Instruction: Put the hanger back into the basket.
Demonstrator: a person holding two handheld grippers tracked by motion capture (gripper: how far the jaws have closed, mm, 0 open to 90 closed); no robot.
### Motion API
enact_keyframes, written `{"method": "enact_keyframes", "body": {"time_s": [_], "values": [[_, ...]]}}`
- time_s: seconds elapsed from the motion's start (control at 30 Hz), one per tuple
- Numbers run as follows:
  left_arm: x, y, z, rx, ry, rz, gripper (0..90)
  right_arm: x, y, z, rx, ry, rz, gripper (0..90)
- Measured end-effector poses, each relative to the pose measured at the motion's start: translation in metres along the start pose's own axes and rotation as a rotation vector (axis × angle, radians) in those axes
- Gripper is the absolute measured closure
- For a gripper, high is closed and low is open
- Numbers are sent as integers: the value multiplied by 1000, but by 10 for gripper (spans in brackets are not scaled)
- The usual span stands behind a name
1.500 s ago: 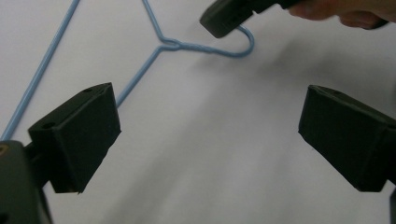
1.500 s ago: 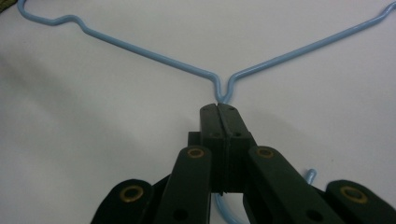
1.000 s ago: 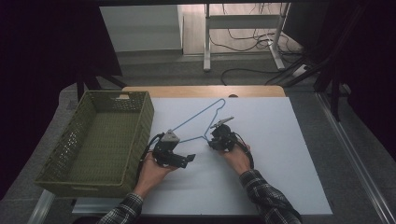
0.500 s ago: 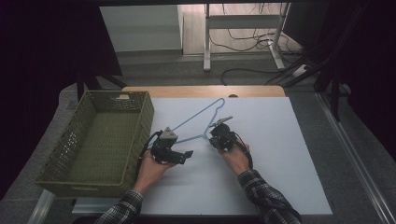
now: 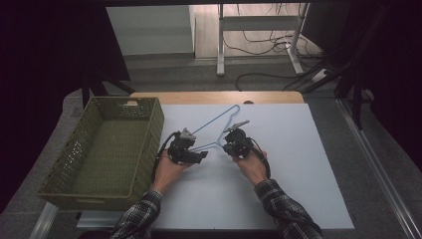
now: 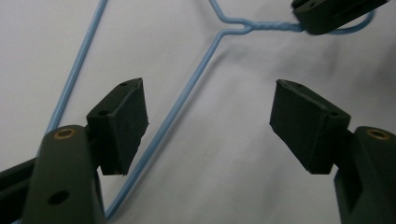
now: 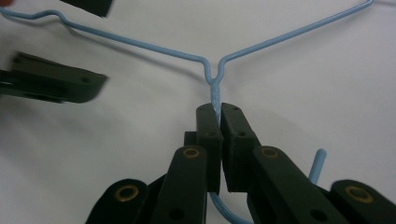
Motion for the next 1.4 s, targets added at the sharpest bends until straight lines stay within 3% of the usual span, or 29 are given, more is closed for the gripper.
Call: {"method": "enact_keyframes", "body": {"time_s": [0.13,0.37,0.63,0.93,1.03,1.07,1.1,1.13,1.17,1.2,1.23,1.27,1.3,1.37,1.4], "values": [[4,-10,4,30,-37,29,341,1,3,2,-3,-2,2,868],[6,-22,11,65,-85,32,529,1,7,4,-8,0,7,867],[5,-29,11,101,-115,22,626,1,8,5,-12,-3,13,867],[6,-30,13,109,-146,7,758,2,10,5,-15,-3,17,866],[7,-28,13,130,-206,-6,795,1,11,6,-18,-2,16,850],[7,-28,13,130,-206,-6,819,1,11,6,-18,-2,16,850],[7,-26,13,135,-240,-11,859,0,14,9,-36,-10,17,777],[7,-26,13,135,-240,-11,861,0,14,9,-36,-10,17,777],[8,-26,16,112,-194,-6,861,1,17,10,-43,-11,29,747],[10,-24,17,103,-182,-23,867,2,20,12,-44,-8,32,718],[10,-22,18,94,-189,-40,868,2,29,18,-73,4,23,658],[10,-22,18,94,-189,-40,870,2,29,18,-73,4,23,658],[11,-20,18,98,-191,-40,870,5,40,25,-103,16,35,635],[9,-19,22,74,-156,-54,870,6,45,28,-116,22,35,627],[9,-16,25,65,-136,-69,871,10,55,32,-144,31,39,613]]}}
Point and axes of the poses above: each handheld gripper's, and its own axes: y roughly backward along the jaws, z roughly out of its top, x roughly to its left, the point moved 10 cm from there along -y, roughly forward along the jaws, and after that the axes turned 8 degrees about y, right-handed, at the moved point
